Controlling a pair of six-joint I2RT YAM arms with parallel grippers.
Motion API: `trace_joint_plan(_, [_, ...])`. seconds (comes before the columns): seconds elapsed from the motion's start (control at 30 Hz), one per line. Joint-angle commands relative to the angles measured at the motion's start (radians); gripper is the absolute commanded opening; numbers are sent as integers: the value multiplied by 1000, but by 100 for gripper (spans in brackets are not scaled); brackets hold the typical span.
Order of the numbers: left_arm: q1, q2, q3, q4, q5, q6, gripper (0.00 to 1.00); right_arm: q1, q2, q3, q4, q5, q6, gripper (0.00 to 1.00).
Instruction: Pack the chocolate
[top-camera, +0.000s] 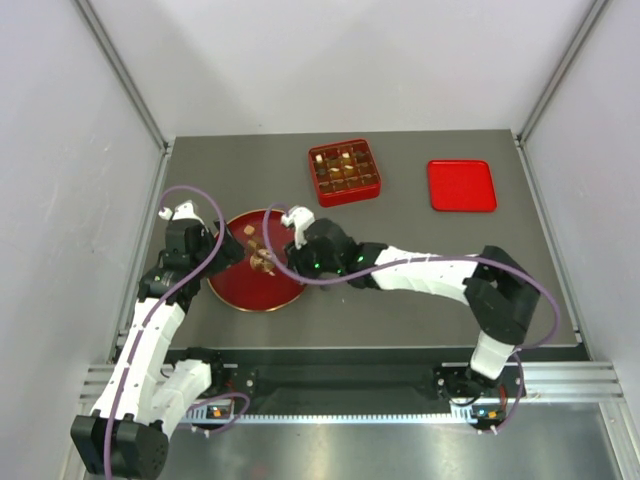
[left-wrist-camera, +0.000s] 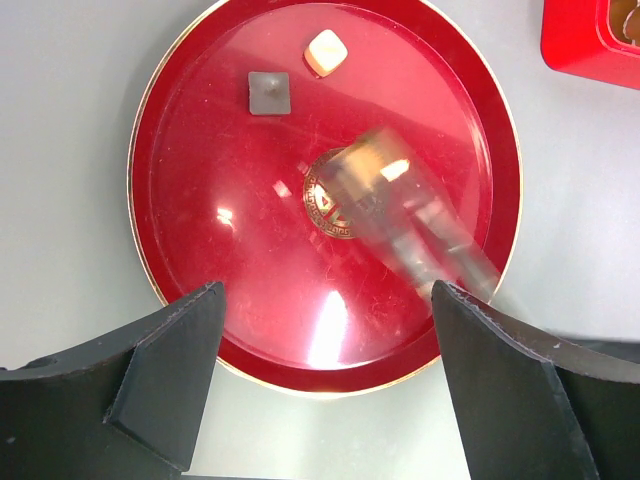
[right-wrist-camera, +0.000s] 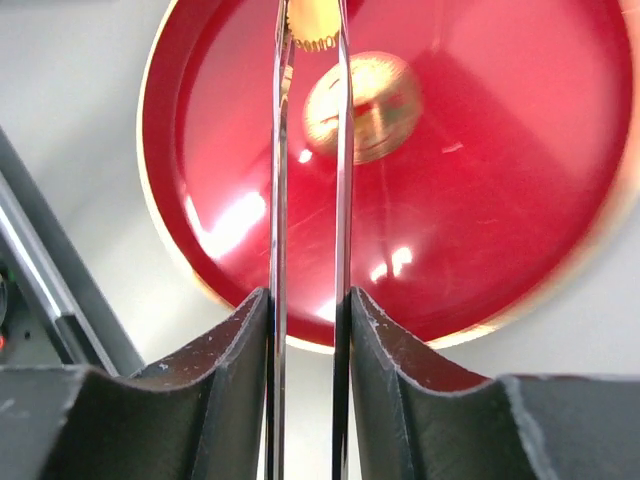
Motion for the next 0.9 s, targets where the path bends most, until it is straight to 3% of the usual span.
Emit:
trace_joint_plan(0.0, [-3,-20,15,10,-7,-3,89,-95,-120,-15,50,-23,10,34])
trace_joint_plan(0.2, [-3,-19,13,8,-7,-3,89,-285,-169,16,-4,-28,-51,34])
trace_joint_plan(0.37, [-3,-17,15,8,-3,-1,89,-423,-99,129,-99,-25,-97,34])
trace_joint_plan(0.87, [-3,-7,17,8,-4,-3,89,-511,85,280,-131,-71,-108,38])
